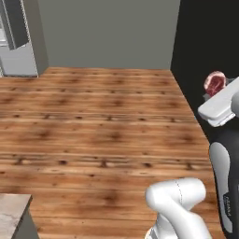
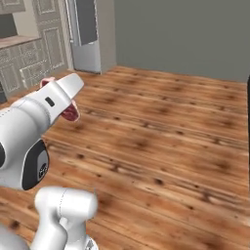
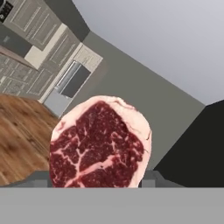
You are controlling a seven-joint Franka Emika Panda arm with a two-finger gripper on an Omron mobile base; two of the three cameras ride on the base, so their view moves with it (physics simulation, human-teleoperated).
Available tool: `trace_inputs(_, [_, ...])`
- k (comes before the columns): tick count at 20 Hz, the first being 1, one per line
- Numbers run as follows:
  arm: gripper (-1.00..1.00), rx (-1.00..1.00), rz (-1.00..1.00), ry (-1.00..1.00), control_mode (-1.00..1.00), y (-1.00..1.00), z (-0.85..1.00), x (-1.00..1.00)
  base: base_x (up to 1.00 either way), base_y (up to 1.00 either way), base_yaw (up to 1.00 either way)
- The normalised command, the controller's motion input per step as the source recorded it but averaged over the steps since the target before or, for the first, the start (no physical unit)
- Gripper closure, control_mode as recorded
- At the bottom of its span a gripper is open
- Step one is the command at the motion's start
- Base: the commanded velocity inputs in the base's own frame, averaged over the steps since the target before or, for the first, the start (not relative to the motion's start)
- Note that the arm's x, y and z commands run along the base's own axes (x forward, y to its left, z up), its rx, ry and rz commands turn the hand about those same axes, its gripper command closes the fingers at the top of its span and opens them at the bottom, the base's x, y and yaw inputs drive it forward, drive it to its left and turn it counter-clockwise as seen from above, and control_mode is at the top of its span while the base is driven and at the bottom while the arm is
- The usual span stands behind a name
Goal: Transport the steak and garlic to the fridge. Place the steak on the rack containing meat and place the garlic on the rack containing the vegetable, ensuring meats and vegetables are on different racks.
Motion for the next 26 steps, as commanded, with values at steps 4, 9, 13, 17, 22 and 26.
trace_inputs(4, [1.0,0.0,0.0,0.0,1.0,0.0,0.0,0.0,1.0,0.51,0.14])
trace_inputs(9, [1.0,0.0,0.0,0.0,1.0,0.0,0.0,0.0,1.0,0.82,0.08])
trace_inputs(13, [1.0,0.0,0.0,0.0,1.0,0.0,0.0,0.0,1.0,0.23,0.19])
trace_inputs(17, [1.0,0.0,0.0,0.0,1.0,0.0,0.0,0.0,1.0,-0.09,0.27])
trace_inputs(22, [1.0,0.0,0.0,0.0,1.0,0.0,0.0,0.0,1.0,-0.23,0.32])
trace_inputs(26, [1.0,0.0,0.0,0.0,1.0,0.0,0.0,0.0,1.0,-0.19,0.38])
